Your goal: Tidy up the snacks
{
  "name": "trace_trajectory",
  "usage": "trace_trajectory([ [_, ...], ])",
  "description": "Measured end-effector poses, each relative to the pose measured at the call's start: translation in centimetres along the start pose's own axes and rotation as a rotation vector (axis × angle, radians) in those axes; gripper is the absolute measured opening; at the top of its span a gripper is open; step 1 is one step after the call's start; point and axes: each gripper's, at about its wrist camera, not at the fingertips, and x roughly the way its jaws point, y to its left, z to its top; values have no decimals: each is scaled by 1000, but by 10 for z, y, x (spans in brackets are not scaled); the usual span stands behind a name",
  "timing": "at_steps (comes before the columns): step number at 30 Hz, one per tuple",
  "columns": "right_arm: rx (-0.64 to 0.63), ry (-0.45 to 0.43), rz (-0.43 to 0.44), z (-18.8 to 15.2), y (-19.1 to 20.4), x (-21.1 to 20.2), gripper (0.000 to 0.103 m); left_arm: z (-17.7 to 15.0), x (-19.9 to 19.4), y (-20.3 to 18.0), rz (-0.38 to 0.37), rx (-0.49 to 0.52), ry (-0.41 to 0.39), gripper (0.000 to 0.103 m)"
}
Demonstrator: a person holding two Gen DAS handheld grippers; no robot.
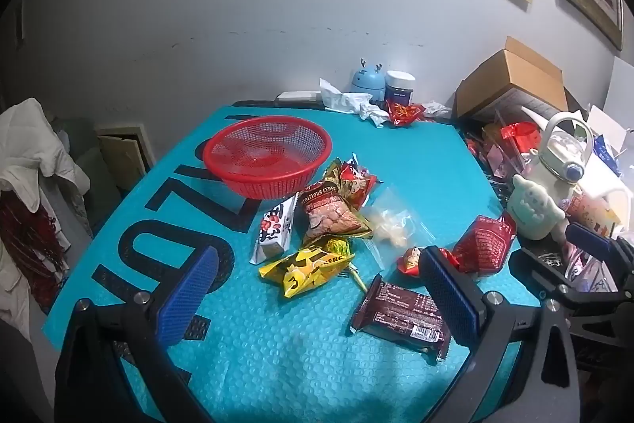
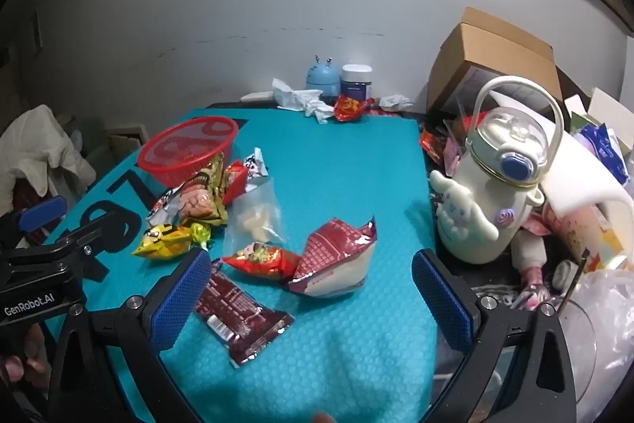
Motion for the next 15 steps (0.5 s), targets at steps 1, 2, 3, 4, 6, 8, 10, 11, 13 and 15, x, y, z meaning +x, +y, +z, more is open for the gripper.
trace_trajectory([
  [1,0,1,-2,0,-1,0,103,0,0,0,4,3,2,103],
  [2,-1,1,-3,0,-1,0,103,0,1,-1,7,7,3,103],
  [3,-1,1,-2,0,-2,0,103,0,1,-2,10,12,4,103],
  [4,-2,1,-4,0,-2,-1,103,1,2,-3,15,16,5,103],
  [6,-1,3,-6,0,-4,0,103,5,-1,-12,19,21,3,103],
  [8,1,4,-4,0,2,0,103,6,1,-15,19,23,3,103],
  [10,6,0,-1,0,5,-1,103,4,-2,-4,4,12,-8,103],
  [11,7,-2,3,1,2,-2,103,5,-2,-5,4,13,-6,103],
  [13,6,-2,4,1,3,-1,103,3,-6,-2,-4,7,-14,103],
  [15,6,-2,6,2,2,0,103,3,-8,1,-11,6,-13,103],
])
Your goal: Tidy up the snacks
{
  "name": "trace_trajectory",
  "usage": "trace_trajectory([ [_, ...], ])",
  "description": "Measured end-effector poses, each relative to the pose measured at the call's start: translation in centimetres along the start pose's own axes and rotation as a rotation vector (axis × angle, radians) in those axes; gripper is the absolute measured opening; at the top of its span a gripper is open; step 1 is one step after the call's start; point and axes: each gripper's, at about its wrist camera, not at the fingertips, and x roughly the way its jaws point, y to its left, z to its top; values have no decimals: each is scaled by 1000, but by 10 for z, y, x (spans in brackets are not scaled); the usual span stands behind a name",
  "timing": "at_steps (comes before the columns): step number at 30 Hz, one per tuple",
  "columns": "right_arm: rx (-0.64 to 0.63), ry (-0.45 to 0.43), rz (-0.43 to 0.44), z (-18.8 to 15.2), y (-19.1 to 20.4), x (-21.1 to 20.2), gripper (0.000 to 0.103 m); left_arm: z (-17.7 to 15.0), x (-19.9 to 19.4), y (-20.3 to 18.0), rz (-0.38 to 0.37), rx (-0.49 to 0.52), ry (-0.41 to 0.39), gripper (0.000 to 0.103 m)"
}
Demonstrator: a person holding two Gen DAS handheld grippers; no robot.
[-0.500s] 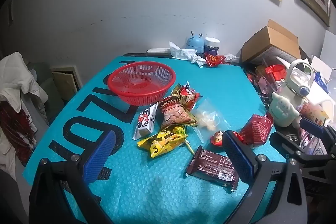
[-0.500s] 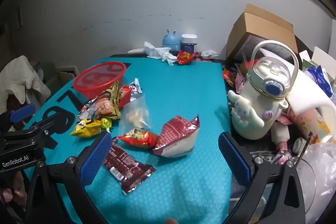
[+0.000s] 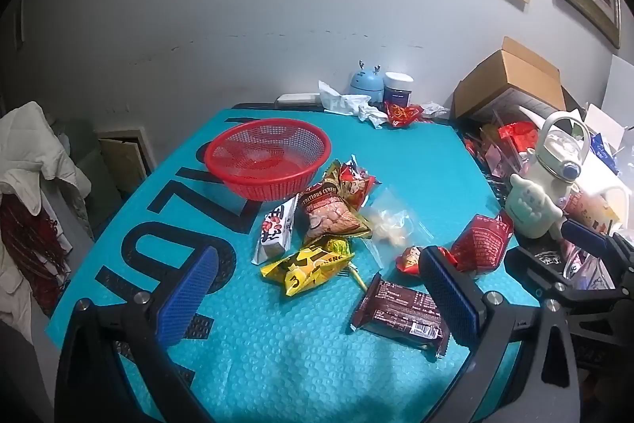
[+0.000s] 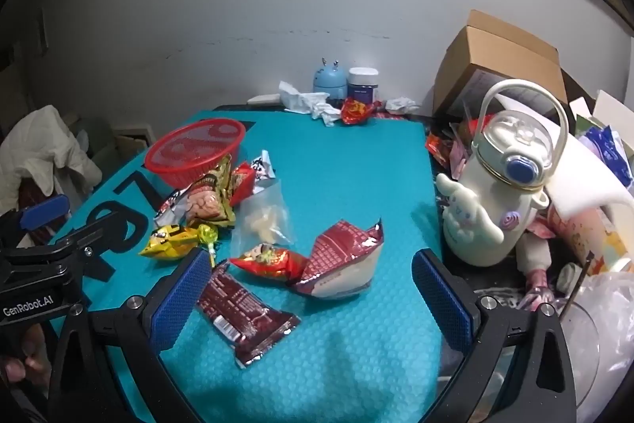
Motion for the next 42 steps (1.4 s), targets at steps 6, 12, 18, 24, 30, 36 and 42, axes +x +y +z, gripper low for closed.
trace_trajectory([
  [6,-1,-6,4,-2,-1,0,103,0,-1,0,0,4,0,103],
  [12,-8,-5,5,-2,1,-4,103,0,-2,0,-1,3,-2,103],
  [18,-6,-4,5,-2,0,-3,103,2,-3,1,-3,1,3,103],
  [24,-7,-4,4,-2,1,-3,103,1,-4,1,-5,0,2,103],
  [30,-7,-5,5,-2,0,-4,103,0,-5,2,-4,0,1,103],
  [36,-9,-6,6,-2,1,-6,103,0,-5,2,-4,-1,0,103],
  [42,-11,-13,5,-1,2,-11,103,-3,-11,0,-3,-1,-10,103],
])
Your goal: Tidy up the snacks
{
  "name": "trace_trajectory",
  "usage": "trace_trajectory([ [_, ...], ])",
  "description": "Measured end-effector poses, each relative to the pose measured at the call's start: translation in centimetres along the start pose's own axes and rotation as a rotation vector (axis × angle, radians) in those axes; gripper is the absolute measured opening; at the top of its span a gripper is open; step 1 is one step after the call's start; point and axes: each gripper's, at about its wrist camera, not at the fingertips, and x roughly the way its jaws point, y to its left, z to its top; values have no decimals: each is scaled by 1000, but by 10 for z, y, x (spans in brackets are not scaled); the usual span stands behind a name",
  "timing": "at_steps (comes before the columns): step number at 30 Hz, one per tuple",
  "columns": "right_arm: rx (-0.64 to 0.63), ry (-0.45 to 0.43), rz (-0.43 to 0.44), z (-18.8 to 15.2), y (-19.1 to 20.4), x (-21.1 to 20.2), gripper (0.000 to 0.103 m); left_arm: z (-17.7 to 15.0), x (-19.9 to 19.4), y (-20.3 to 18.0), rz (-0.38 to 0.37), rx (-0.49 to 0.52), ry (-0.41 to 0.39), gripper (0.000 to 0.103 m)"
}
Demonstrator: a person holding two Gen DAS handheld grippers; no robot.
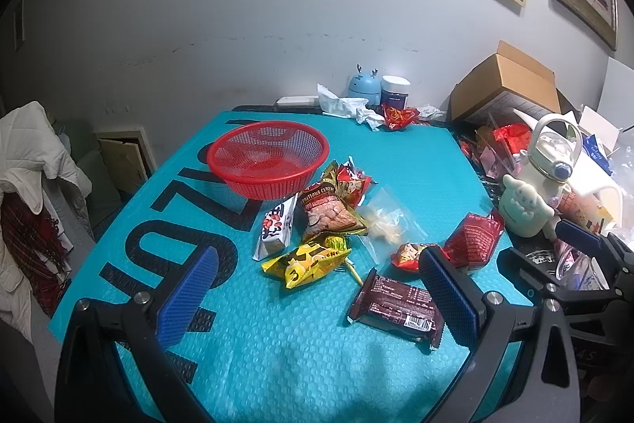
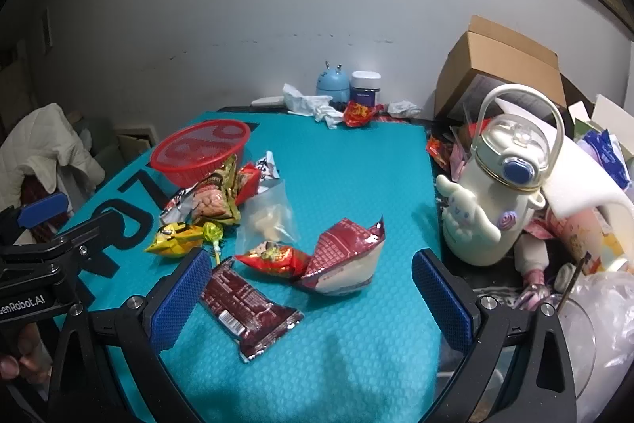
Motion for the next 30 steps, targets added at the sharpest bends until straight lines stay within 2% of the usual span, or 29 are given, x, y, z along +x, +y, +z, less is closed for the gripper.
trace_trajectory([
  [30,-23,-30,29,-13,8,-22,103,-15,-27,2,-2,-2,-24,103],
])
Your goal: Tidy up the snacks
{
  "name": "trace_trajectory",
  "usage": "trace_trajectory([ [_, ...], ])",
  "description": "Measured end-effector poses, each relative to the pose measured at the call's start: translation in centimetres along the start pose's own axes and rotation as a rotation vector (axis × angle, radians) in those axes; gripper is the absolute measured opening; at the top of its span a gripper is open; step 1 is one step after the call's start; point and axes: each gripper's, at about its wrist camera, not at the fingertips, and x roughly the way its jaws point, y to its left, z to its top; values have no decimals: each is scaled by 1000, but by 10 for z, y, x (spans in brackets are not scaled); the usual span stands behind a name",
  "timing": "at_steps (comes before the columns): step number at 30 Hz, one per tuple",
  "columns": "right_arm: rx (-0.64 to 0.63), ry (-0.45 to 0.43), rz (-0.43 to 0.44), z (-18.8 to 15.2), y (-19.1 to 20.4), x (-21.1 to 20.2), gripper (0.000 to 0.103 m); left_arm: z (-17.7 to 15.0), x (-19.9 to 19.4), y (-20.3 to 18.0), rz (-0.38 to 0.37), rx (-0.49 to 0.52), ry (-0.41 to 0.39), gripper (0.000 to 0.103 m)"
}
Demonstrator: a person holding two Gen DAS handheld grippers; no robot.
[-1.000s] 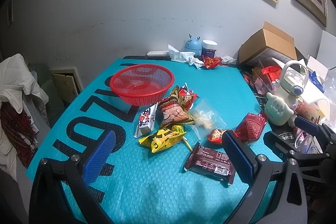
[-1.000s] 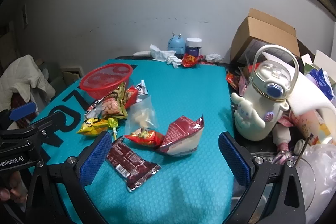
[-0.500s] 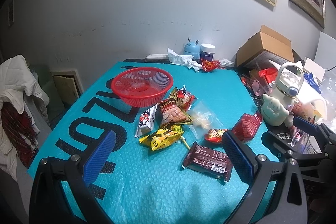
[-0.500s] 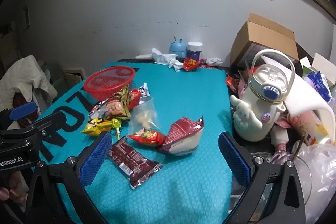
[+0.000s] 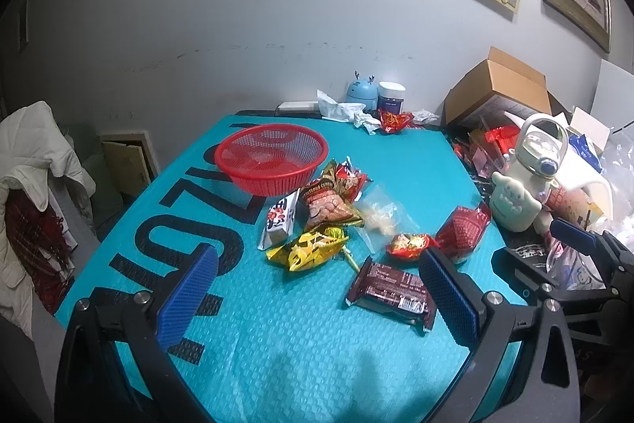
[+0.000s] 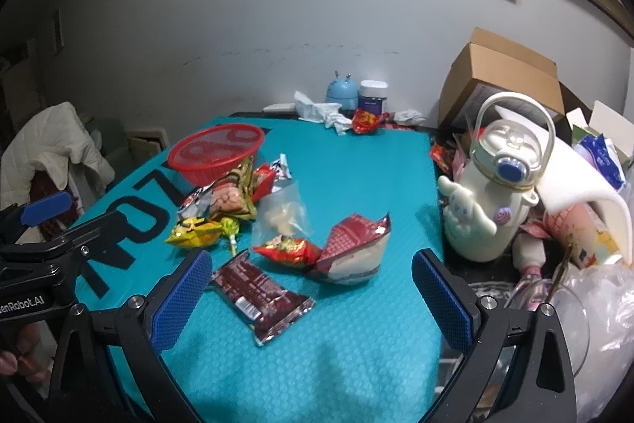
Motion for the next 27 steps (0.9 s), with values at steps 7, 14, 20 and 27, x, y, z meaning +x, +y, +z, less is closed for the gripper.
trace_trajectory([
  [7,-14,37,43,-9,8,6,103,-9,1,6,-1,-3,21,103],
  [14,-28,68,76,-17,15,16,103,-18,9,10,13,-3,51,103],
  [20,-48,105,99,-25,19,31,101,-25,21,18,9,-7,90,103],
  [27,-73,160,135,-32,24,55,98,-30,40,28,26,-16,129,103],
])
